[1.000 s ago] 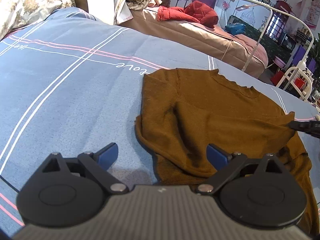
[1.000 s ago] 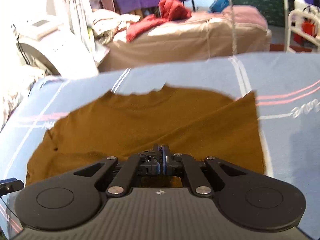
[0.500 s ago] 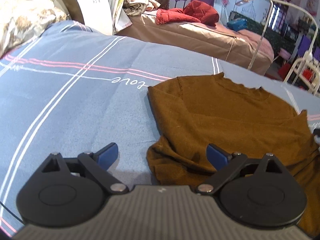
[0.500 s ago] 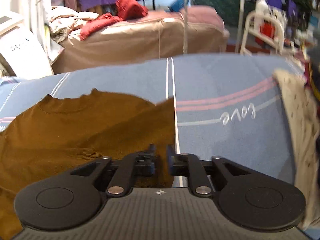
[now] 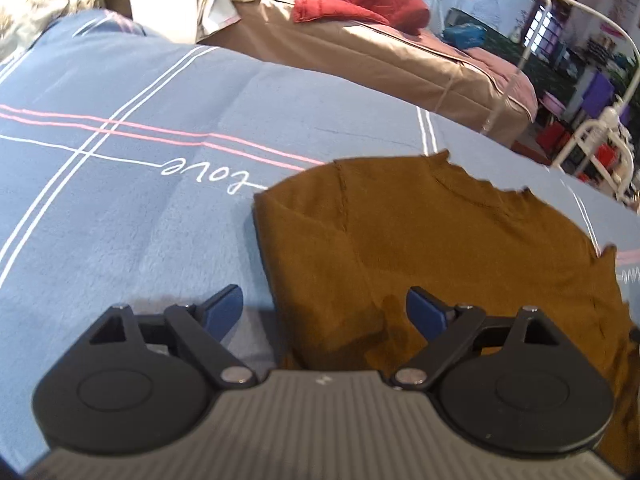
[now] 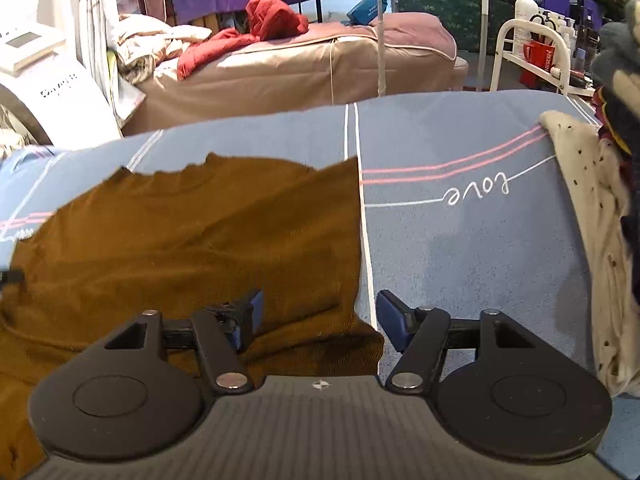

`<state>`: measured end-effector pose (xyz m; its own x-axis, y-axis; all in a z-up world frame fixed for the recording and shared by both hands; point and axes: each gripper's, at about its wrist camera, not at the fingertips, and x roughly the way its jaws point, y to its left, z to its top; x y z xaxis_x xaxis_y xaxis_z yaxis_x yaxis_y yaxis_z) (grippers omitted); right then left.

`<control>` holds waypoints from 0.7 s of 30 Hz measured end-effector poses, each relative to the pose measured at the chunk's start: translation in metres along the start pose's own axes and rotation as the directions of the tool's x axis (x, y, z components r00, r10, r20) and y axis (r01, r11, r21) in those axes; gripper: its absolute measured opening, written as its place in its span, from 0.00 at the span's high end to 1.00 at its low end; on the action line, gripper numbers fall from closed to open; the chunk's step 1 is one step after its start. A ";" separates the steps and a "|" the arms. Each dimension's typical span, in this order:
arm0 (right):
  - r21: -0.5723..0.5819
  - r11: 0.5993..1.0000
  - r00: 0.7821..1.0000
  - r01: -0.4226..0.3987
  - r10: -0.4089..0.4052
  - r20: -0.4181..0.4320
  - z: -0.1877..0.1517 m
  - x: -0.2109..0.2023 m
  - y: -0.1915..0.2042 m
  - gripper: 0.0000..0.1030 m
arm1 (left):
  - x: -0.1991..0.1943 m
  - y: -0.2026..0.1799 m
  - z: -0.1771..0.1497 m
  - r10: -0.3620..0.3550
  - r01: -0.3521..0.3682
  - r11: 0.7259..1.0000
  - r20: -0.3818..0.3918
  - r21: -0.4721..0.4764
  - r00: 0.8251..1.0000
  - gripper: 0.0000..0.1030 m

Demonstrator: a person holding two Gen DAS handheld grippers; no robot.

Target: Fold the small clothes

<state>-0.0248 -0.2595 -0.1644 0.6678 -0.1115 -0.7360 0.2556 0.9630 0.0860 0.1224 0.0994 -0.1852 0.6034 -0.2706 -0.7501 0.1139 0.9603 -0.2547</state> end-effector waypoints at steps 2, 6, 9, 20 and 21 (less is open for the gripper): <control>0.005 1.000 1.000 0.000 0.000 -0.012 0.001 0.005 0.001 0.10 | 0.008 0.007 0.009 -0.023 0.024 0.999 0.011 -0.047 1.000 0.16; -0.030 1.000 0.999 0.007 -0.008 -0.032 0.000 0.012 0.007 0.38 | 0.020 0.017 0.026 -0.040 0.040 0.993 0.003 -0.111 0.999 0.92; -0.011 1.000 0.999 0.027 -0.027 -0.029 -0.001 0.013 0.005 0.41 | 0.024 0.019 0.033 -0.054 0.054 0.992 0.004 -0.115 0.999 0.92; 0.037 0.998 0.999 0.047 -0.046 -0.027 -0.004 0.005 -0.001 0.04 | 0.032 0.021 0.053 0.088 -0.088 0.996 0.036 0.001 0.995 0.56; 0.050 0.998 0.999 0.039 -0.038 -0.011 -0.005 -0.001 -0.003 0.01 | 0.024 0.022 0.052 0.080 -0.080 0.997 0.023 -0.005 0.997 0.15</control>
<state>-0.0299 -0.2608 -0.1669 0.6501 -0.1455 -0.7458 0.3160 0.9443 0.0913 0.1802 0.1176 -0.1769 0.6288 -0.1912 -0.7537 0.0617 0.9785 -0.1967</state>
